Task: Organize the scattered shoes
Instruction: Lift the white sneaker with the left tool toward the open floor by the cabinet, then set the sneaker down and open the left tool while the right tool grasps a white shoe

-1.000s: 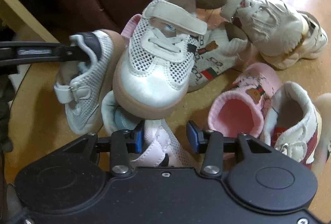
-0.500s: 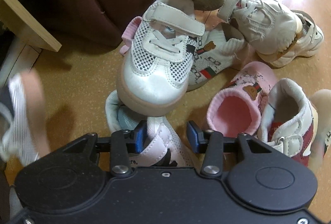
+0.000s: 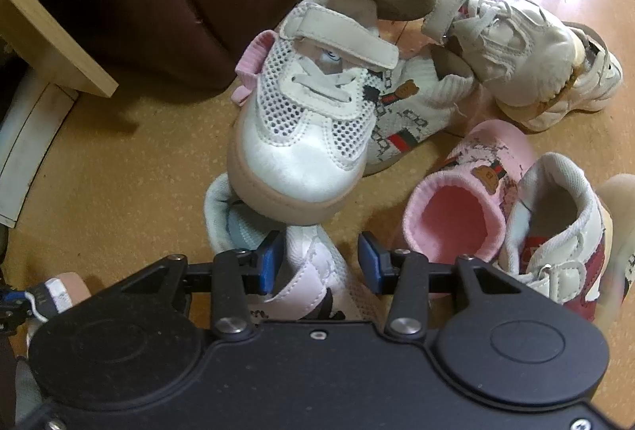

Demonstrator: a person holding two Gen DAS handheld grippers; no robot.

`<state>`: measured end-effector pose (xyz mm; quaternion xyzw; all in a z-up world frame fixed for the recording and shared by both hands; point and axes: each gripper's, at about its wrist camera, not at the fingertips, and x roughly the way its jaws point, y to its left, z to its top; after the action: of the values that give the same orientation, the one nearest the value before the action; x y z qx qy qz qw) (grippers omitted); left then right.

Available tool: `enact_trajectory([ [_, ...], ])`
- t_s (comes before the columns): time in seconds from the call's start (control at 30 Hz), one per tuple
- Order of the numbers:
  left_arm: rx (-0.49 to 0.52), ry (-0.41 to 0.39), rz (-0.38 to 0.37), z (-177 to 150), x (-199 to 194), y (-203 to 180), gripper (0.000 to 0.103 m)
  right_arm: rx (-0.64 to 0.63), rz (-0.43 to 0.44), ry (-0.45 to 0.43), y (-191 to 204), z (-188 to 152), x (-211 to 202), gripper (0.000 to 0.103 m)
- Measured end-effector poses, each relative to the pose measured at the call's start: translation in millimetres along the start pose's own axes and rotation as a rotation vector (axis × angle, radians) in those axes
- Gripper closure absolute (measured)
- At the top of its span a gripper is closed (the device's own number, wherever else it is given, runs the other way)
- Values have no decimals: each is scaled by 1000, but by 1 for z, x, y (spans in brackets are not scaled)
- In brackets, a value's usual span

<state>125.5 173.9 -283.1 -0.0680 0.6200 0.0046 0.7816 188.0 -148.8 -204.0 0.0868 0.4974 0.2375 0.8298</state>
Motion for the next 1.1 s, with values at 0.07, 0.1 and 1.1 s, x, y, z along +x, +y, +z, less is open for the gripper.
enact_trajectory([
  [0.07,5,4,-9,4,5,1,94,1,1,0,2,3,-2,59],
  [0.1,6,4,-8,6,7,1,95,0,0,-1,2,2,-2,59],
  [1.1,63,-94,125,12,-99,-48,24,524,106,124,74,-98,52,89],
])
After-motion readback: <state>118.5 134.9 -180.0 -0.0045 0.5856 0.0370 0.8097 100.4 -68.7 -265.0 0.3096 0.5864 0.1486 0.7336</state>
